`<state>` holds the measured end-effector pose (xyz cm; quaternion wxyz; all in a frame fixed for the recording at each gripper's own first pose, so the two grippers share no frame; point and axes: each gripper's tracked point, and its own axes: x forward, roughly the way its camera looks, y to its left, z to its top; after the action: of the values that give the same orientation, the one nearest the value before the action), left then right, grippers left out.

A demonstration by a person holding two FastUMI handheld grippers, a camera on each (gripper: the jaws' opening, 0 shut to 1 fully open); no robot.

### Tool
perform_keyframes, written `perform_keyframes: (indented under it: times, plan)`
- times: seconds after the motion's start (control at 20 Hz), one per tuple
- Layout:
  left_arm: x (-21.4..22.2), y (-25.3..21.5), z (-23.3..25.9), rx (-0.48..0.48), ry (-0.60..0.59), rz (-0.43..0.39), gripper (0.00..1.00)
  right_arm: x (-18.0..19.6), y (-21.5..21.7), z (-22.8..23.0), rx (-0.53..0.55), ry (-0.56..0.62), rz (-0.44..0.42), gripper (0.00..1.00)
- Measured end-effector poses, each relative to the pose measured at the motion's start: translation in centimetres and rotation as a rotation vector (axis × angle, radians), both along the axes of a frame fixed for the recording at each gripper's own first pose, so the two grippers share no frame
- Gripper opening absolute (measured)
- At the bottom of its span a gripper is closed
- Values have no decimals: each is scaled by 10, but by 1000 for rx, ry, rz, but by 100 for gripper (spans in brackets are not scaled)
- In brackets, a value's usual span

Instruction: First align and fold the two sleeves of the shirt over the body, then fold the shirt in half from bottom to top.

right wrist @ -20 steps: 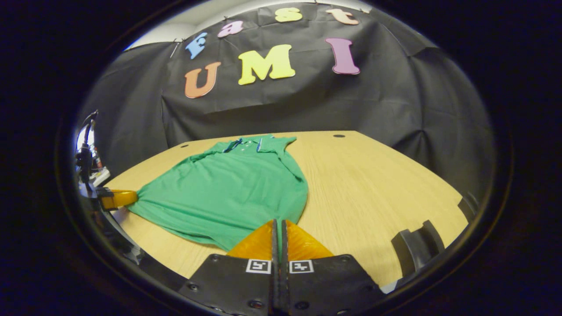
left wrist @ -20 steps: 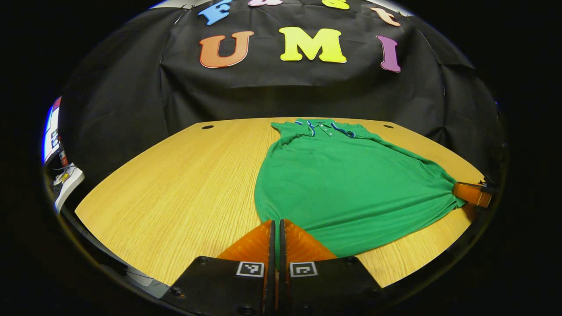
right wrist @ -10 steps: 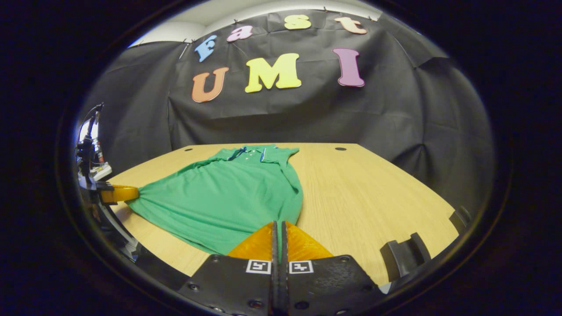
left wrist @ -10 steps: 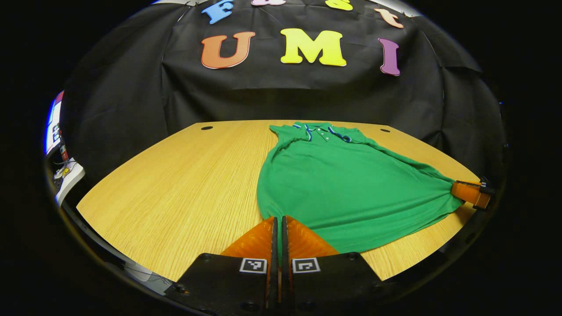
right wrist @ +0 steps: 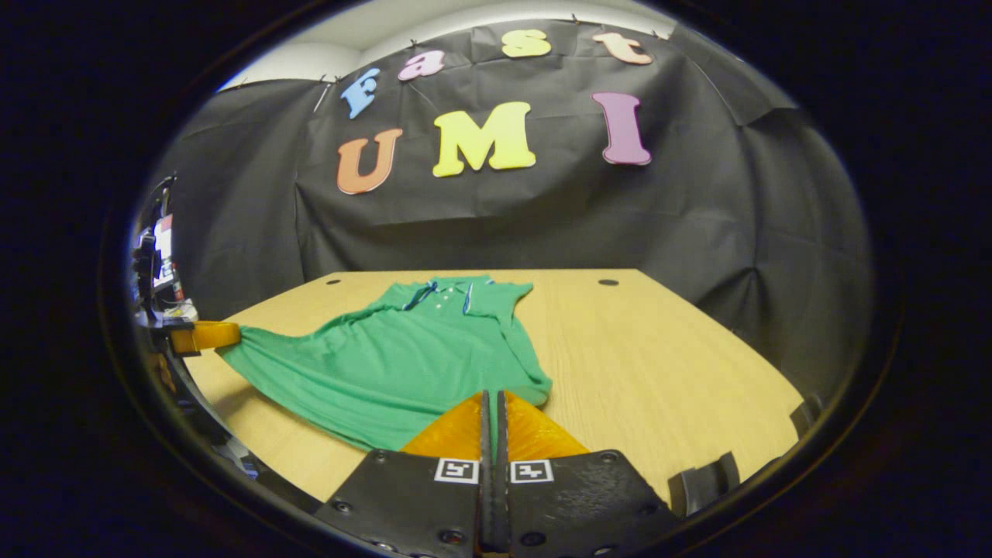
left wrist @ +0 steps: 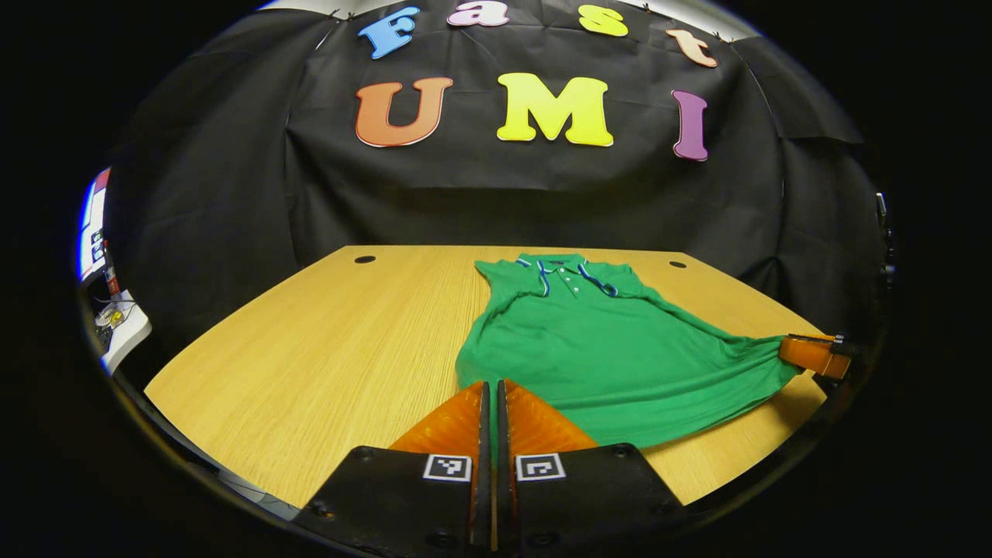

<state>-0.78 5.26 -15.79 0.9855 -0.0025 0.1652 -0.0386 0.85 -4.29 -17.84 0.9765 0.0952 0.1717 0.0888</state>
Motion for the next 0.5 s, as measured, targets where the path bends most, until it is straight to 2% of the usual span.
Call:
perform_keyframes:
  times: [0.25, 0.5]
  plan:
    - [53, 8, 41, -10, -68, 18, 8, 58, 0, 54, 2, -94, -24, 0]
    - [127, 10, 77, -112, -153, 46, 10, 144, -1, 104, 50, -159, -68, 0]
